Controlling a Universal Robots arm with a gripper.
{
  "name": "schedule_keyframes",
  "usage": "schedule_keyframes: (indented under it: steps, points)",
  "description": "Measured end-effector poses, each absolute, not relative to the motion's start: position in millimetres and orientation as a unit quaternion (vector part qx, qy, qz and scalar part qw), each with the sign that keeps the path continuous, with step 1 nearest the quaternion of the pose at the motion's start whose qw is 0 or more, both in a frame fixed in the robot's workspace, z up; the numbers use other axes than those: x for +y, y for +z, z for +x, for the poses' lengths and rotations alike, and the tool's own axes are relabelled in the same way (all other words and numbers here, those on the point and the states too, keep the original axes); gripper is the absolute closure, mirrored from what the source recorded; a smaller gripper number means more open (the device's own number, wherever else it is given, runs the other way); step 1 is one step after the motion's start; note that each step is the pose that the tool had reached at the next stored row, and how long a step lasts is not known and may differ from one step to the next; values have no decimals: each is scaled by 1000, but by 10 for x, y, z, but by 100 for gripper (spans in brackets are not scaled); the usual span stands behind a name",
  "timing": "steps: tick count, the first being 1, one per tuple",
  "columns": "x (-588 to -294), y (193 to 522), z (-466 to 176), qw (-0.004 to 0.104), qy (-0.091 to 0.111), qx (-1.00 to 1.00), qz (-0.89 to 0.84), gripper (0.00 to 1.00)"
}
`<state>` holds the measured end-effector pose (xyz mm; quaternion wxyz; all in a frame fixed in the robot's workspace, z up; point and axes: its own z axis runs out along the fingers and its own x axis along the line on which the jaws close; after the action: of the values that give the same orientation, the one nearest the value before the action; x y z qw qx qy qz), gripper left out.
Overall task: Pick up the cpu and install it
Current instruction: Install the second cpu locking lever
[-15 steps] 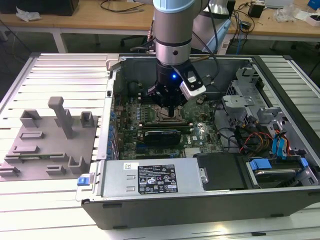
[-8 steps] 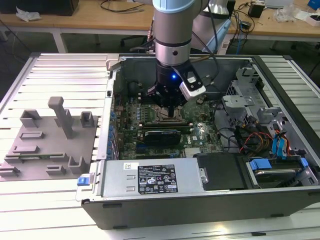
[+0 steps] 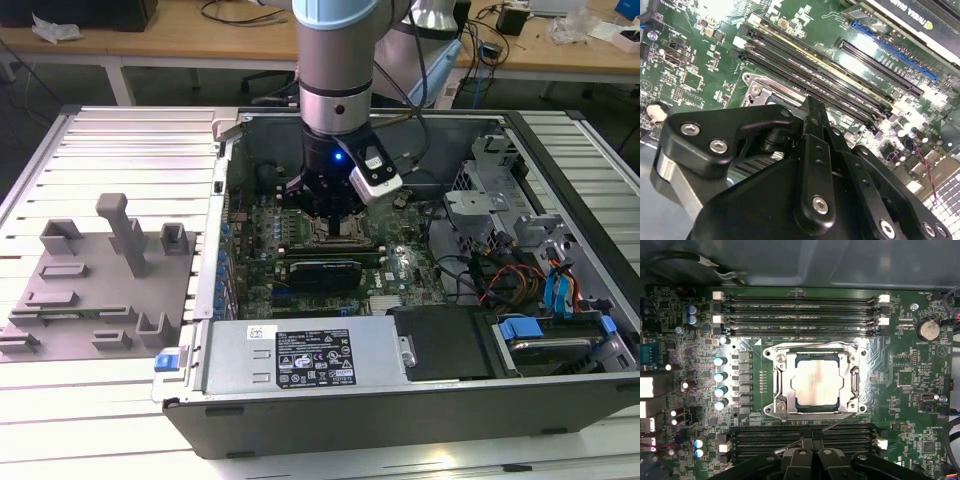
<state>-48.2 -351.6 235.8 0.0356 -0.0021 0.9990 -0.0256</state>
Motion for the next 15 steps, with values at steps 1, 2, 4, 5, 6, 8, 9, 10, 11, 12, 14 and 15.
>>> schedule_keyframes:
  steps: [1,2,4,5,6,8,9,10,11,12,14,15]
  points:
    - [-3524,2356,-496,36,-25,999,-4,89]
    - [-3527,2355,-507,36,-25,999,-4,89]
    - [-3534,2353,-540,36,-25,999,-5,89]
    - [-3534,2349,-554,36,-25,999,-5,89]
    - [-3535,2344,-565,36,-25,999,-6,89]
    - [-3537,2327,-583,36,-25,999,-7,89]
    - [-3538,2317,-590,36,-25,999,-7,89]
    - [-3538,2304,-599,36,-25,999,-7,89]
    - [-3539,2293,-603,36,-24,999,-7,89]
    - [-3540,2280,-605,36,-23,999,-7,89]
    - [-3541,2258,-614,36,-22,999,-7,89]
    - [-3541,2249,-621,36,-21,999,-7,89]
